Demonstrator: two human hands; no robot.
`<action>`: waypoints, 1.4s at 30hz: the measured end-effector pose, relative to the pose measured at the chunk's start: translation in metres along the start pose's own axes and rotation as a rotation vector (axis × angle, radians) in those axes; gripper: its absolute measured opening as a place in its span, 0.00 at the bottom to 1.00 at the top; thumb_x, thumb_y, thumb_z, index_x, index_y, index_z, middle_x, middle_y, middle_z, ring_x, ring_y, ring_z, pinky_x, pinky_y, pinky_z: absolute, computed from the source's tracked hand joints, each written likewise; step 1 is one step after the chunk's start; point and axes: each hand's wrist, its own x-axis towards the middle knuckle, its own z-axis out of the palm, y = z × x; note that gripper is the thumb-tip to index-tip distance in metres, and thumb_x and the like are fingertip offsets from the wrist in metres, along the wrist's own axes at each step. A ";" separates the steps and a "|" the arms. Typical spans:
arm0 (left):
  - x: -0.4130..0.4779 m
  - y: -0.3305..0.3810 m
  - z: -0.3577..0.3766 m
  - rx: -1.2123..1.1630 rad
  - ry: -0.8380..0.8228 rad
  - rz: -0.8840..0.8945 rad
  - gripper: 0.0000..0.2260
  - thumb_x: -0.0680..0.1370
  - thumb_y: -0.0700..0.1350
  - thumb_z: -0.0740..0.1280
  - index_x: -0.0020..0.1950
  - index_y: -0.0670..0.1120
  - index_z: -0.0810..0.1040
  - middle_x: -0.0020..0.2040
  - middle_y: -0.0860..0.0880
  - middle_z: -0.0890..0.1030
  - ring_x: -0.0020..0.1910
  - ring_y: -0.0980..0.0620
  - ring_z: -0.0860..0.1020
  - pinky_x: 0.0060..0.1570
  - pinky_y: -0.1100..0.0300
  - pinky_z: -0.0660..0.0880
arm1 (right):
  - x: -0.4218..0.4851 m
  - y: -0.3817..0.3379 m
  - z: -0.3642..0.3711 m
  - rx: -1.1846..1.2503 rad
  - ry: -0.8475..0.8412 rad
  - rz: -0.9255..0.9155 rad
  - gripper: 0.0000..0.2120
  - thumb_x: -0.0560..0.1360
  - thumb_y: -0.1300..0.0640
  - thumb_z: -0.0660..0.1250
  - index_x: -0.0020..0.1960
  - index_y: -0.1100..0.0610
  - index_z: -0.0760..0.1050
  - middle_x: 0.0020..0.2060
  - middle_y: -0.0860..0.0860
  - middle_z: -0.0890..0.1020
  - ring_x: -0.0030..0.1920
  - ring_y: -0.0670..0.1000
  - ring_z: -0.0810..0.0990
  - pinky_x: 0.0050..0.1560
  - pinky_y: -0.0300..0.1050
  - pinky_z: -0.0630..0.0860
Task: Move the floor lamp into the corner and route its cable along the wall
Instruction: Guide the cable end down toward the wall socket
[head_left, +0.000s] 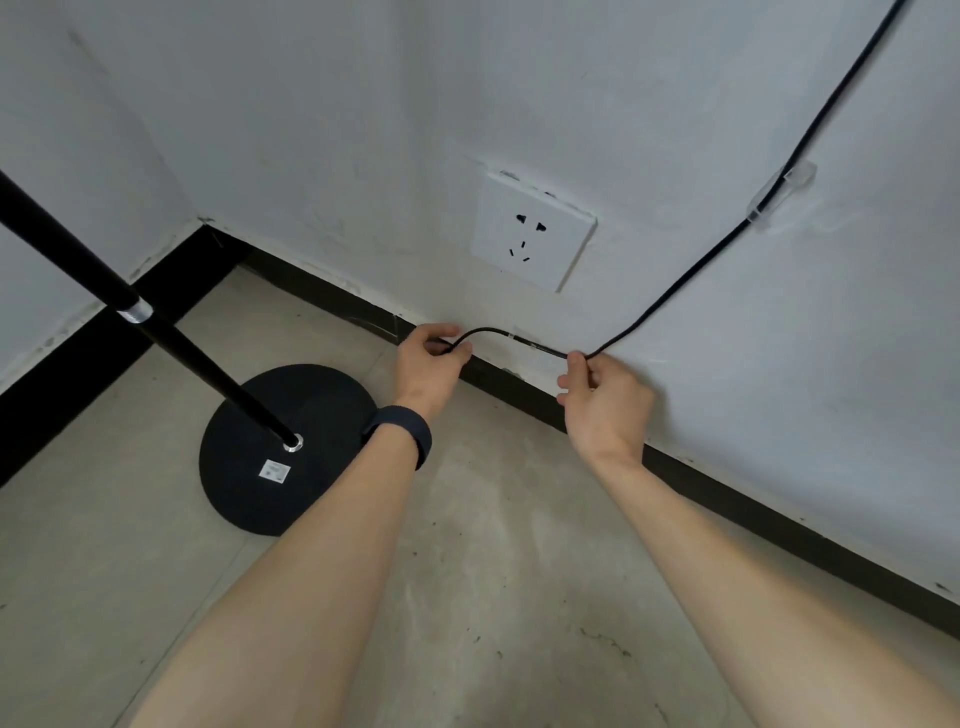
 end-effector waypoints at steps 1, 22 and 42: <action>0.001 0.002 -0.002 -0.132 -0.006 -0.054 0.11 0.76 0.38 0.72 0.56 0.46 0.78 0.44 0.48 0.78 0.38 0.50 0.78 0.41 0.58 0.78 | 0.000 0.002 -0.001 -0.013 0.003 0.001 0.16 0.81 0.46 0.59 0.36 0.49 0.72 0.38 0.49 0.87 0.39 0.53 0.87 0.48 0.54 0.82; -0.023 0.034 0.019 -0.181 -0.049 -0.094 0.15 0.77 0.46 0.72 0.61 0.43 0.77 0.50 0.46 0.85 0.42 0.53 0.81 0.43 0.60 0.78 | 0.008 0.030 -0.062 -0.829 -0.038 -0.125 0.16 0.83 0.52 0.58 0.54 0.60 0.81 0.49 0.62 0.85 0.51 0.65 0.82 0.41 0.48 0.69; -0.028 0.048 0.009 0.067 -0.058 0.025 0.17 0.80 0.41 0.67 0.69 0.46 0.74 0.58 0.46 0.79 0.45 0.50 0.81 0.44 0.57 0.79 | 0.009 0.035 -0.094 -0.700 -0.209 -0.111 0.17 0.79 0.39 0.63 0.55 0.49 0.84 0.54 0.53 0.85 0.56 0.59 0.81 0.52 0.50 0.79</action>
